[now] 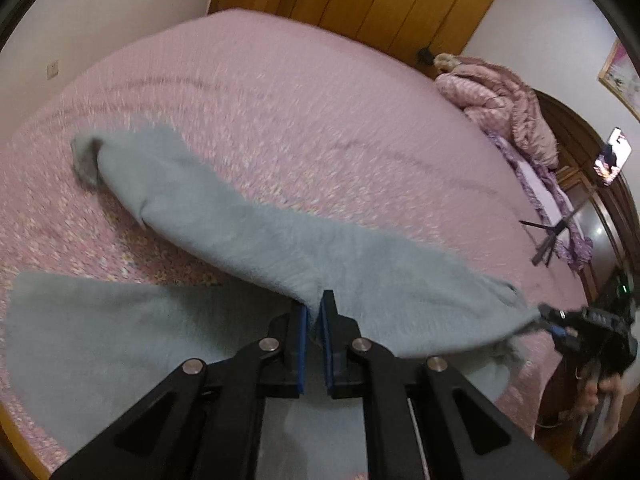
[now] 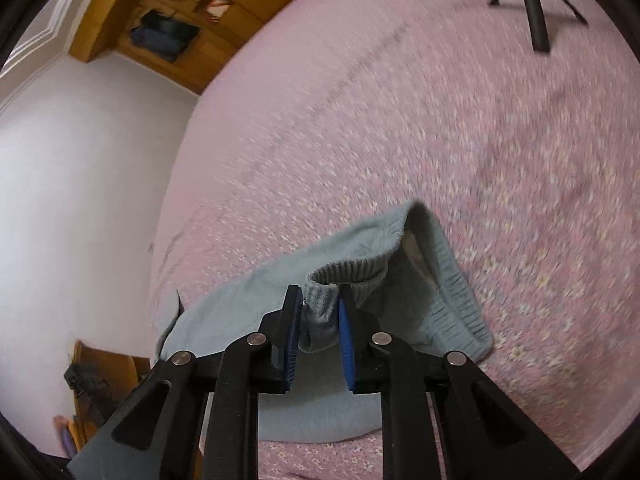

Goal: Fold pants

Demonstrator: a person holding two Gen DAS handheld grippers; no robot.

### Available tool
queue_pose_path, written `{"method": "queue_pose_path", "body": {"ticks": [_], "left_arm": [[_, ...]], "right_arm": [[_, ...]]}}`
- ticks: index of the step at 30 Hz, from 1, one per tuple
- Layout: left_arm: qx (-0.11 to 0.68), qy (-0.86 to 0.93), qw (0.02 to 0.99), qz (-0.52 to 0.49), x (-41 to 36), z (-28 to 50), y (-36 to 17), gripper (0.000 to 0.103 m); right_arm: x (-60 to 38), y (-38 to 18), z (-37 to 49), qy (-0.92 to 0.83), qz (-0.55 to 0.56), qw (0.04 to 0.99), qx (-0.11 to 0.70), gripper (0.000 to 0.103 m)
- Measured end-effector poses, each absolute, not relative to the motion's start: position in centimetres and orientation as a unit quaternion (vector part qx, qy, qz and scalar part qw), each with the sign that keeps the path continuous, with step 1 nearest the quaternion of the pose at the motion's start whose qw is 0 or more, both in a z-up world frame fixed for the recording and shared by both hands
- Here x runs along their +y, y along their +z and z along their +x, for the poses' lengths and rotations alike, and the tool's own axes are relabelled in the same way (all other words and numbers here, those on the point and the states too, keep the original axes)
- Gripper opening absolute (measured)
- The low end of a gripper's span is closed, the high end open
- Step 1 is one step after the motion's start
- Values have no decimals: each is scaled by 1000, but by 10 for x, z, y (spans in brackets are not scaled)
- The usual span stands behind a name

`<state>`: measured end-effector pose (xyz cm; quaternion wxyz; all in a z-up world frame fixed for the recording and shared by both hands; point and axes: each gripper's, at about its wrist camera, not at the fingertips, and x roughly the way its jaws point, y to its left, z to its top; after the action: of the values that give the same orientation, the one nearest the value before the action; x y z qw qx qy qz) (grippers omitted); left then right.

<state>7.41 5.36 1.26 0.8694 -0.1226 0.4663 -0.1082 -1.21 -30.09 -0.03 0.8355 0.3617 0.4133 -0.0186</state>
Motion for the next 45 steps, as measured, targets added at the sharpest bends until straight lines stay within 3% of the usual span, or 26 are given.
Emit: {"method": "queue_pose_path", "body": {"ticks": [6, 11, 16, 22, 24, 26, 33, 39, 45], "left_arm": [[464, -131, 869, -110, 48, 40, 29, 6], [498, -140, 852, -83, 40, 15, 10, 6], [576, -161, 795, -99, 30, 15, -37, 6], [600, -153, 776, -121, 34, 21, -52, 6], [603, -153, 773, -123, 35, 21, -55, 6], [600, -157, 774, -126, 38, 20, -55, 6], [578, -179, 791, -91, 36, 4, -30, 6], [623, -182, 754, -103, 36, -2, -56, 6], [659, -174, 718, -138, 47, 9, -85, 9]], "right_arm": [[-298, 6, -30, -19, 290, 858, 424, 18], [-307, -21, -42, -54, 248, 858, 447, 16], [-322, -50, -54, -67, 273, 837, 469, 18], [-342, -58, -68, -62, 328, 823, 460, 24], [-344, -57, -66, -56, 319, 827, 459, 24], [-337, -51, -61, -58, 301, 839, 450, 16], [-344, -29, -66, -62, 288, 852, 432, 16], [-342, -57, -71, -91, 279, 840, 457, 16], [-329, -60, -66, -101, 234, 837, 485, 26]]}}
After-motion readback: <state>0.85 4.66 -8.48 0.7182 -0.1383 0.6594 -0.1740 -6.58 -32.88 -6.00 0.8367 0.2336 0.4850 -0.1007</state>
